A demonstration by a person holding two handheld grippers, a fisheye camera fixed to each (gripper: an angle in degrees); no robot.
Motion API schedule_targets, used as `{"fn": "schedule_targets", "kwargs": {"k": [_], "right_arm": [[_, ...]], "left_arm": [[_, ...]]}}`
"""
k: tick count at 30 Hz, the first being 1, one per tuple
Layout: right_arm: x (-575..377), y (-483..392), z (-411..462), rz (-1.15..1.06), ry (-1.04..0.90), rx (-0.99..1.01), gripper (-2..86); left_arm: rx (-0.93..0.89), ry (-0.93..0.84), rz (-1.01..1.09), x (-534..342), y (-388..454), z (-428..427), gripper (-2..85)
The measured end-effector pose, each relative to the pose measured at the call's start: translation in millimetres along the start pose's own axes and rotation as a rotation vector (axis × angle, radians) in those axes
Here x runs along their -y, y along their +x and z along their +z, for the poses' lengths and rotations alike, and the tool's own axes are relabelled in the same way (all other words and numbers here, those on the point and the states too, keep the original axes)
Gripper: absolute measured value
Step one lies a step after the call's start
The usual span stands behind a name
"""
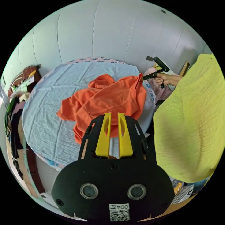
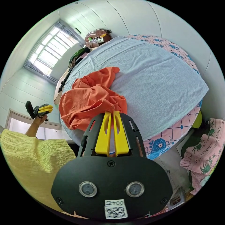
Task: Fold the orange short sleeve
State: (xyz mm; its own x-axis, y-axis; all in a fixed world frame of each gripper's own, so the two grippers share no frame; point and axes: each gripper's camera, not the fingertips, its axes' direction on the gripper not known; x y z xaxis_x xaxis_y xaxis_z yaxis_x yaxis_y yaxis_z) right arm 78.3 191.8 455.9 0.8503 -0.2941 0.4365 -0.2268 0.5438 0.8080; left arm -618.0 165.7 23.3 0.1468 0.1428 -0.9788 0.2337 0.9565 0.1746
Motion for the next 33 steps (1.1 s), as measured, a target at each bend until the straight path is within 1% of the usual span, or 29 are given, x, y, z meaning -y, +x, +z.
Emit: {"fn": "schedule_targets", "kwargs": {"k": [3, 7, 9, 13, 16, 19, 21, 23, 25, 28, 30, 33], "right_arm": [[-1, 9, -15, -0.002, -0.003, 0.005, -0.2], [-4, 24, -38, -0.004, -0.008, 0.010, -0.2], [-6, 31, -47, 0.001, -0.008, 0.011, -0.2], [-13, 45, -67, 0.017, -0.002, 0.008, -0.1], [-18, 53, -81, 0.029, 0.007, 0.007, -0.1], [-23, 59, -94, 0.029, 0.013, 0.004, -0.1], [-25, 64, -101, 0.029, 0.015, 0.004, -0.1], [-27, 68, -107, 0.030, 0.016, 0.003, -0.1], [-30, 74, -115, 0.034, 0.016, 0.001, -0.2], [-33, 80, -124, 0.033, 0.016, 0.004, -0.2], [-35, 83, -128, 0.033, 0.016, 0.004, -0.2], [-37, 88, -136, 0.036, 0.017, 0.005, -0.2]], "left_arm": [[0.054, -0.107, 0.185, 16, 17, 37, 7.9], [0.098, -0.224, 0.437, 24, 45, 87, 9.1], [0.113, -0.252, 0.508, 22, 52, 104, 9.4], [0.077, -0.342, 0.615, 9, 57, 139, 9.6], [0.021, -0.399, 0.634, -3, 55, 158, 8.6], [0.073, -0.423, 0.628, -15, 48, 170, 6.0], [0.072, -0.419, 0.602, -19, 41, 174, 5.3], [0.075, -0.420, 0.582, -24, 32, 179, 5.5], [0.094, -0.431, 0.555, -28, 20, 185, 7.5], [0.080, -0.461, 0.581, -37, 8, 192, 8.8], [0.080, -0.478, 0.584, -41, -2, 199, 8.6], [0.082, -0.492, 0.544, -43, -25, 206, 5.7]]}}
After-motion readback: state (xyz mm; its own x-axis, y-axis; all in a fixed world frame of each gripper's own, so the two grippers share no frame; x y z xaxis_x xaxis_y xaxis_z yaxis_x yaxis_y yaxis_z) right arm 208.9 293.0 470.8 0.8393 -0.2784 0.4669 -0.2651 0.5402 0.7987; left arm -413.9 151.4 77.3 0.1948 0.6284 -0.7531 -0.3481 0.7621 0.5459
